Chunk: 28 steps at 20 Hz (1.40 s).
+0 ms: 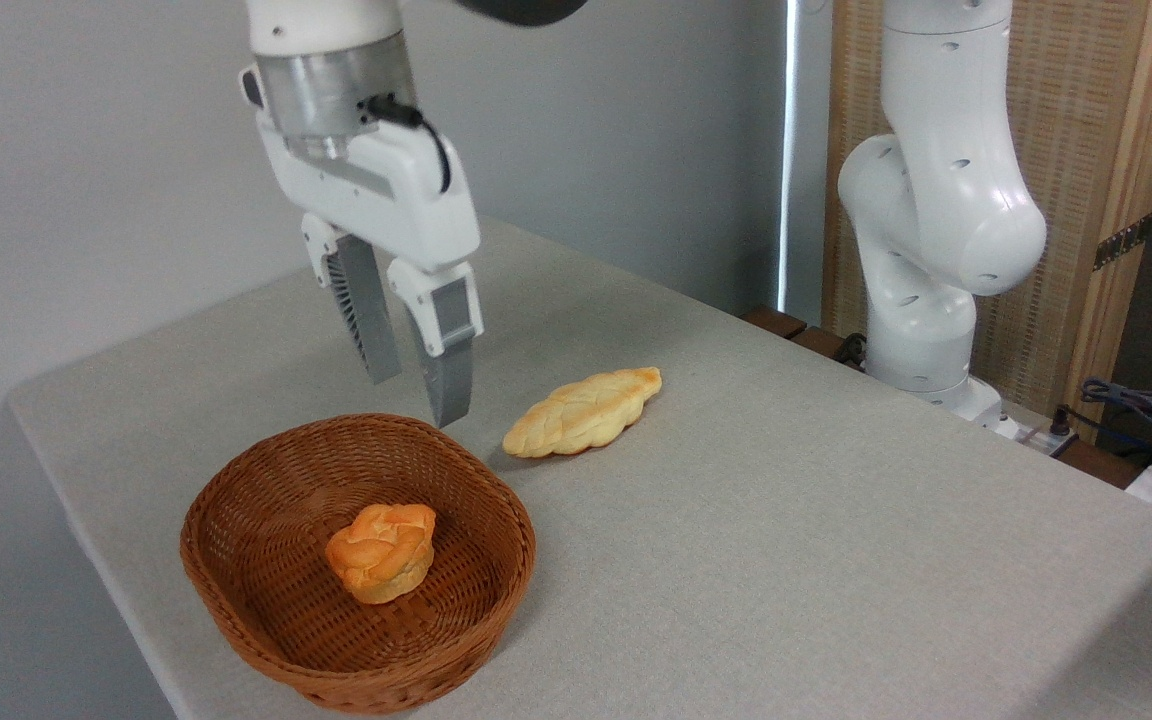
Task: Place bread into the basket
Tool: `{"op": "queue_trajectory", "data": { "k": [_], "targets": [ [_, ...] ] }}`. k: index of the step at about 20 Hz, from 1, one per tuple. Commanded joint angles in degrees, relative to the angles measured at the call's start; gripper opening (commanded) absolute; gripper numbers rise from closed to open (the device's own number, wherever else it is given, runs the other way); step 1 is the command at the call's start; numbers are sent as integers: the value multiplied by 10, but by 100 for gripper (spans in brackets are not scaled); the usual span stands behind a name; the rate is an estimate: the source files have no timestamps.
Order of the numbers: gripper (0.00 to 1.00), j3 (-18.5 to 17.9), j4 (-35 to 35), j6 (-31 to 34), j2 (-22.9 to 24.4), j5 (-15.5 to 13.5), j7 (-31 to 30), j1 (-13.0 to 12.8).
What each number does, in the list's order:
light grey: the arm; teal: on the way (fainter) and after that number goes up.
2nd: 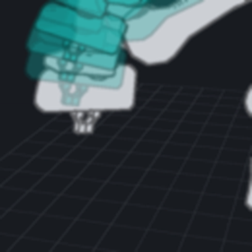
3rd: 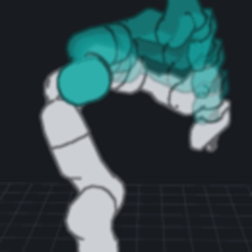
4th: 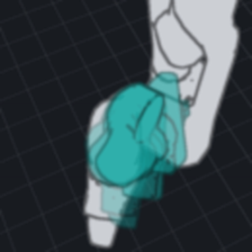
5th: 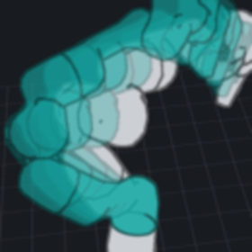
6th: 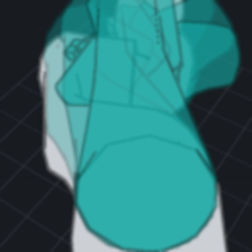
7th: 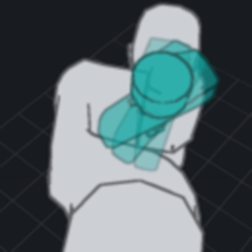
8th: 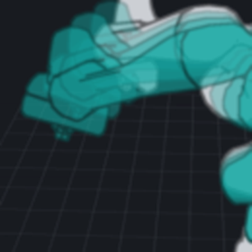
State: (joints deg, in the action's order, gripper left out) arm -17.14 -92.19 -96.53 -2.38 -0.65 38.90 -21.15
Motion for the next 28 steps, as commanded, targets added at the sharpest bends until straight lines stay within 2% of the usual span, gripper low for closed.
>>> {"op": "queue_trajectory", "data": {
  "k": [1, 11, 15, 16, 18, 21, 22, 23, 28],
  "targets": [
    [100, -21, -6, 28, 33, 9, 3, -6],
    [100, -27, -5, 29, 34, 3, 7, -6],
    [100, -17, 4, 41, 26, 2, 2, -1],
    [100, 7, 3, 41, 26, 2, 3, 28],
    [100, 96, 3, 41, 26, 3, 5, 118],
    [100, 146, 4, 41, 23, 2, 4, 172],
    [100, 172, 4, 41, 23, 2, 5, 200],
    [100, 187, 4, 41, 23, 2, 4, 211],
    [100, 185, 3, 41, 25, 5, 0, 211]
  ]
}}
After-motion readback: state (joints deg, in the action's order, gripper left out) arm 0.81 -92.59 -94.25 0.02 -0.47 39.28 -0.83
